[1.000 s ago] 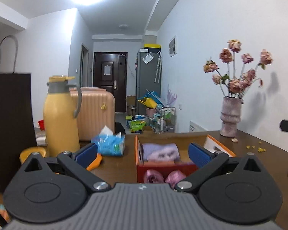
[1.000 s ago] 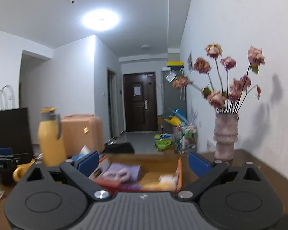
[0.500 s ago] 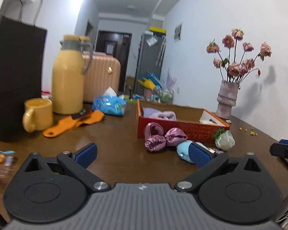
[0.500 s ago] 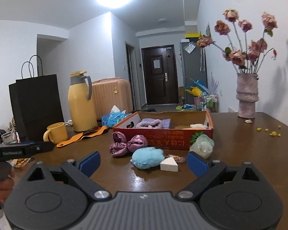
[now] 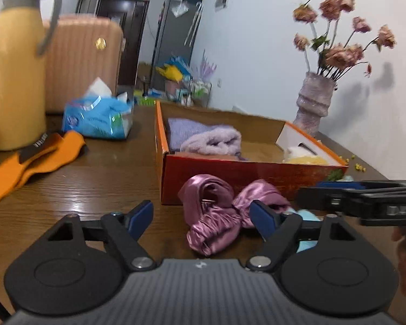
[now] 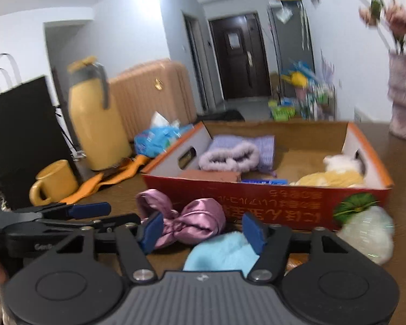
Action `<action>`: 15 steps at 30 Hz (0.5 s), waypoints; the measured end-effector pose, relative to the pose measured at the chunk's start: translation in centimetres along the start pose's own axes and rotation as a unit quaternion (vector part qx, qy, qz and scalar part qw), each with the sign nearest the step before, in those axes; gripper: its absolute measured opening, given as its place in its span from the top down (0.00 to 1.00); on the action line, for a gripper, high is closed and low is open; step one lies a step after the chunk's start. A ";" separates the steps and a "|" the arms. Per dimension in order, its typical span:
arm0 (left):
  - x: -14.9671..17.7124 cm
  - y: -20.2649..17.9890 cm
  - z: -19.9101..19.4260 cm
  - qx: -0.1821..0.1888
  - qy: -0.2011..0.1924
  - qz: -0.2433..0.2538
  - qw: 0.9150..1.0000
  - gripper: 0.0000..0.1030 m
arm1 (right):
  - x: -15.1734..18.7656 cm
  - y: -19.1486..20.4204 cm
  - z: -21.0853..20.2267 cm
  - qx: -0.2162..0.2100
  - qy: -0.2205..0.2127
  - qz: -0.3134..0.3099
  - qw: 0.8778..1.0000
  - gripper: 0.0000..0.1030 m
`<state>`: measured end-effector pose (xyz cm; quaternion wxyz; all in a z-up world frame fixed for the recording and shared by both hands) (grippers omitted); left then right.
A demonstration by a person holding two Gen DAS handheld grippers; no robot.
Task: Organize soft objects
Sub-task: 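Move the right gripper to the pink satin bow and grasp it, then lift the satin bow with the right gripper while the left gripper also grasps it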
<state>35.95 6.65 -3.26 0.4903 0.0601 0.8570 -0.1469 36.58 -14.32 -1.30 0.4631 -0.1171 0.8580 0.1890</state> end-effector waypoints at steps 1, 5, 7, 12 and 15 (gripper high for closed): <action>0.0 0.2 0.7 0.008 0.005 0.003 1.000 0.23 | -0.1 -0.2 1.2 -0.003 0.009 0.008 1.000 0.47; 0.8 0.7 2.5 0.027 0.044 0.005 0.999 0.61 | 0.0 -0.3 4.1 -0.016 0.027 0.019 0.999 0.65; 1.0 0.8 2.5 0.043 0.052 0.001 0.998 0.71 | 0.2 -0.2 4.8 -0.025 0.035 0.020 0.999 0.80; 0.4 -0.3 0.1 0.040 0.042 0.012 0.998 0.83 | -0.1 0.8 3.4 -0.037 0.025 0.017 0.999 0.91; 0.3 -2.4 -4.4 0.058 0.013 0.019 0.998 0.83 | -0.1 1.8 -0.6 -0.046 -0.008 -0.004 0.999 0.92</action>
Point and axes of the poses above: each gripper's, at about its wrist camera, not at the fingertips, and z roughly the way its jaws point, y to its left, x to its underside, the point moved 3 cm from there along z, roughly the way its jaws point, and after that the axes turned 1 degree about x, right-handed, at the moved point
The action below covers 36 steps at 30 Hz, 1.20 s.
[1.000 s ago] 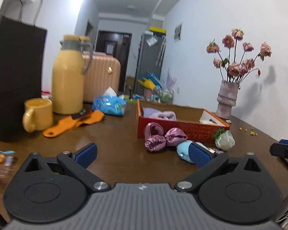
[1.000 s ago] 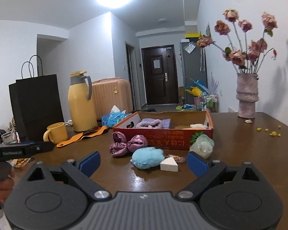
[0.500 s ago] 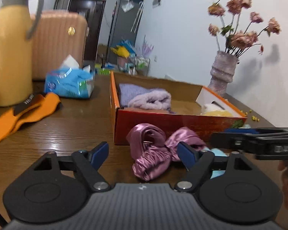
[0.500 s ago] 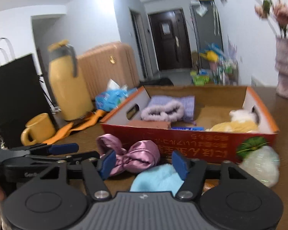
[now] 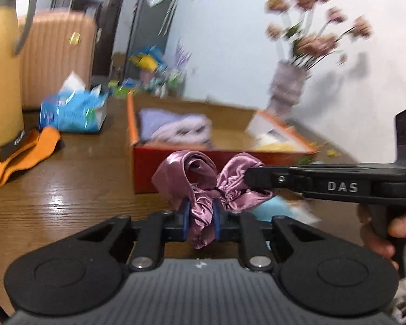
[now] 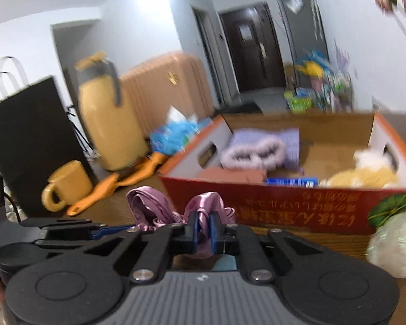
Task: Organize soft objects
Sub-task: 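Lift the satin bow with the right gripper while the left gripper also grasps it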
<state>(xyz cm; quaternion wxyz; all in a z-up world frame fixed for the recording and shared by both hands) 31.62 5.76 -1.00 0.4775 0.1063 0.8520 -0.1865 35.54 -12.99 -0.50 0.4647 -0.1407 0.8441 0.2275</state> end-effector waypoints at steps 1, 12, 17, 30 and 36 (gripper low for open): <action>0.3 -0.9 -1.5 0.007 -0.007 -0.001 1.000 0.83 | 0.2 0.4 -1.8 -0.007 -0.008 -0.002 1.000 0.92; 9.7 -8.5 -8.8 0.056 0.014 -0.030 0.998 0.64 | 11.5 0.7 -14.1 0.000 0.019 0.050 0.999 0.92; 7.0 -9.4 -11.1 0.036 -0.044 -0.058 0.997 0.45 | 14.1 1.3 -15.7 0.027 -0.003 0.038 0.999 0.92; 12.7 -11.0 -9.2 -0.057 0.018 -0.032 0.998 0.72 | 17.5 3.1 -16.5 0.071 -0.014 -0.001 0.997 0.81; 13.5 -11.4 -9.6 -0.060 0.014 -0.021 0.998 0.71 | 15.9 3.5 -19.3 0.027 -0.052 0.019 0.998 0.48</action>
Point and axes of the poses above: each gripper's, at about its wrist camera, not at the fingertips, and z roughly the way its jaws point, y to its left, x to its underside, the point moved 3 cm from there along z, roughly the way its jaws point, and after that the axes turned 1 degree about x, right-handed, at the moved point
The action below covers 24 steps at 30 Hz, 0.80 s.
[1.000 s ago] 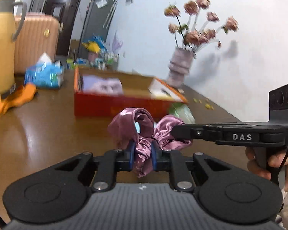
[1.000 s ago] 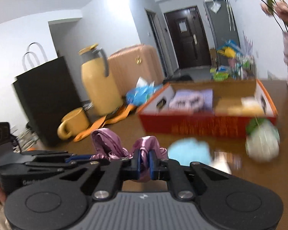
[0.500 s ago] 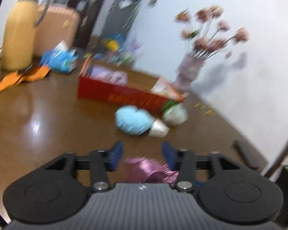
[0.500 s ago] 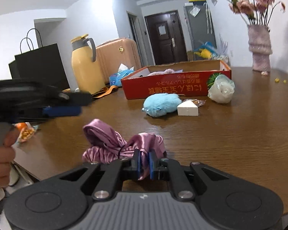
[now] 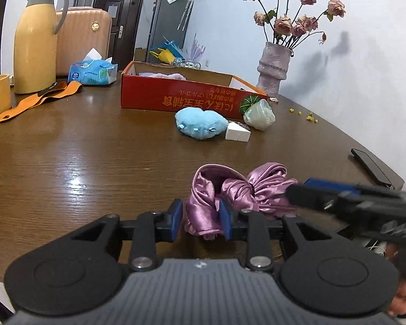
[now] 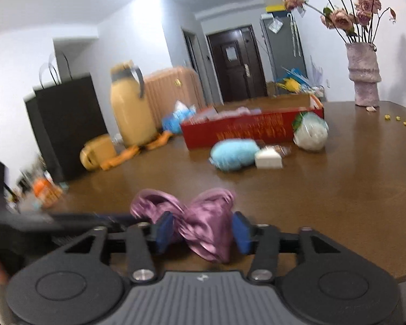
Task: Organize soft objects
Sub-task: 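Lift the satin bow with the right gripper while the left gripper also grasps it, then carry the satin bow into the box with both grippers and release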
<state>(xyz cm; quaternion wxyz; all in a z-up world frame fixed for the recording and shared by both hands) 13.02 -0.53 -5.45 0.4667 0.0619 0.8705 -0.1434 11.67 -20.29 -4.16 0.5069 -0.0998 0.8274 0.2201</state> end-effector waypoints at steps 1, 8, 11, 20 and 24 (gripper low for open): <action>0.1 0.0 0.0 0.004 0.001 0.001 1.000 0.71 | -0.3 0.1 -0.2 -0.004 -0.006 0.003 1.000 0.47; 0.4 0.6 0.5 0.009 0.007 -0.009 1.000 0.53 | 0.1 -2.1 3.5 0.018 0.037 0.061 0.997 0.69; 0.4 0.8 0.8 0.025 0.011 -0.019 0.999 0.53 | 0.5 -2.5 3.8 0.006 0.036 0.076 0.996 0.73; -0.9 0.0 2.1 0.057 0.019 -0.010 0.998 0.80 | -0.2 -3.2 4.0 -0.006 0.034 0.086 0.996 0.83; -7.0 -0.1 4.0 0.089 -0.009 0.002 0.996 0.80 | -5.3 -4.7 4.7 -0.009 -0.003 0.066 0.998 0.83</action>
Point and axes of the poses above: each gripper's, at about its wrist camera, not at the fingertips, and z roughly the way its jaws point, y to its left, x to its underside, the point moved 3 cm from there along z, roughly the way its jaws point, and after that the axes turned 1 degree about x, right-handed, at the moved point
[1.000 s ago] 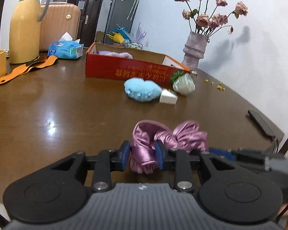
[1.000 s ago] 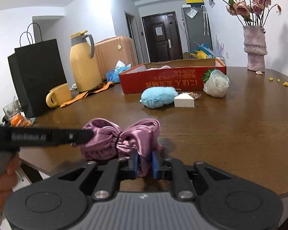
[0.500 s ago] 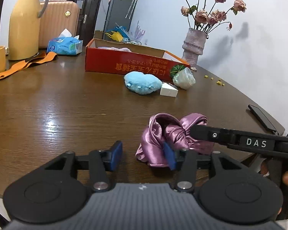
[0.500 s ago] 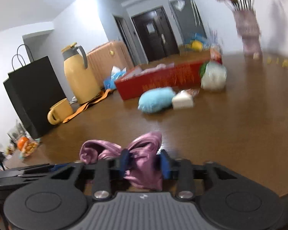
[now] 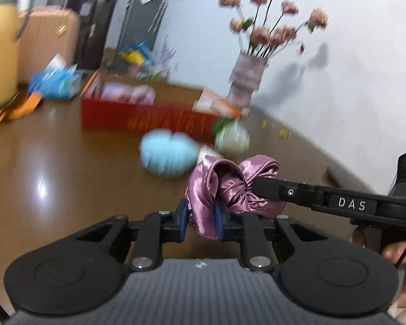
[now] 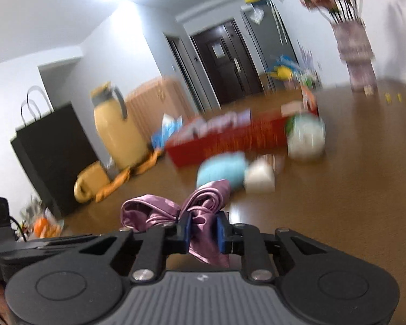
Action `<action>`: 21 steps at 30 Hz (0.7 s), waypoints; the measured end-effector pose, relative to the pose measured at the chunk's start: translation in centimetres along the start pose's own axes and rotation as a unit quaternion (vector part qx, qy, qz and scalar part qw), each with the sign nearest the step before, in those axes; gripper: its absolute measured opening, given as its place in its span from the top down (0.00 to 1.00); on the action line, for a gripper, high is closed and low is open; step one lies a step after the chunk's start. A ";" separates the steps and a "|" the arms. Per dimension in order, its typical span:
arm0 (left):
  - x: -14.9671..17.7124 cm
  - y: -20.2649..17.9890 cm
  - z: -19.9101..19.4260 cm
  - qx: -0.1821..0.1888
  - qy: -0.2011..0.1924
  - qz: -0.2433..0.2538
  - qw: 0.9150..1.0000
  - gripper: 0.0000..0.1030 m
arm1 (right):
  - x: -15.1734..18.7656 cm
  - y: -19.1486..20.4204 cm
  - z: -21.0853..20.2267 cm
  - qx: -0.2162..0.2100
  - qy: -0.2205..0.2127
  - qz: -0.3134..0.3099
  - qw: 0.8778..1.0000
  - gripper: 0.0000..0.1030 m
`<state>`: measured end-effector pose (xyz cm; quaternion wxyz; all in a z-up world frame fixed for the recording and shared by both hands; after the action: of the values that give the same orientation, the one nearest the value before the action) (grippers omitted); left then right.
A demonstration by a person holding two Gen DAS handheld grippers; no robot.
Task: Organize soft objects
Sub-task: 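Carry the satin bow into the box with both grippers and release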
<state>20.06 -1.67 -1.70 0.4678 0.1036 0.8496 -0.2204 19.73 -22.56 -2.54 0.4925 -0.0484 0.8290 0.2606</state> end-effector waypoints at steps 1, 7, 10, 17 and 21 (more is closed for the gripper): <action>-2.3 0.2 1.2 0.008 -0.002 0.001 1.000 0.80 | -2.0 -0.4 0.6 0.002 -0.010 -0.009 1.000 0.83; -16.4 2.5 13.5 0.017 0.017 0.016 1.000 0.80 | -16.1 -4.9 9.1 0.049 -0.028 -0.052 0.997 0.83; -21.2 5.0 22.1 -0.008 0.056 -0.013 0.998 0.80 | -21.9 -8.6 16.5 0.080 0.013 -0.051 0.995 0.82; -23.7 8.7 35.9 -0.079 0.133 -0.080 0.985 0.80 | -25.1 -14.9 30.7 0.171 0.107 -0.065 0.977 0.82; -23.3 9.6 37.4 -0.107 0.134 -0.064 0.983 0.69 | -23.8 -15.5 34.2 0.212 0.151 -0.105 0.960 0.75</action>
<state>64.36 -10.14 -2.19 0.3433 0.0267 0.9280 -0.1422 64.15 -23.74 -1.40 0.3855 -0.0683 0.9201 0.0156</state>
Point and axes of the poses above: each gripper's, at about its wrist camera, not at the fingertips, and z roughly the way its jaws point, y to its left, x to its underside, the point moved 3 cm from there along z, roughly the way its jaws point, and after that the axes turned 1 degree about x, right-handed, at the moved point
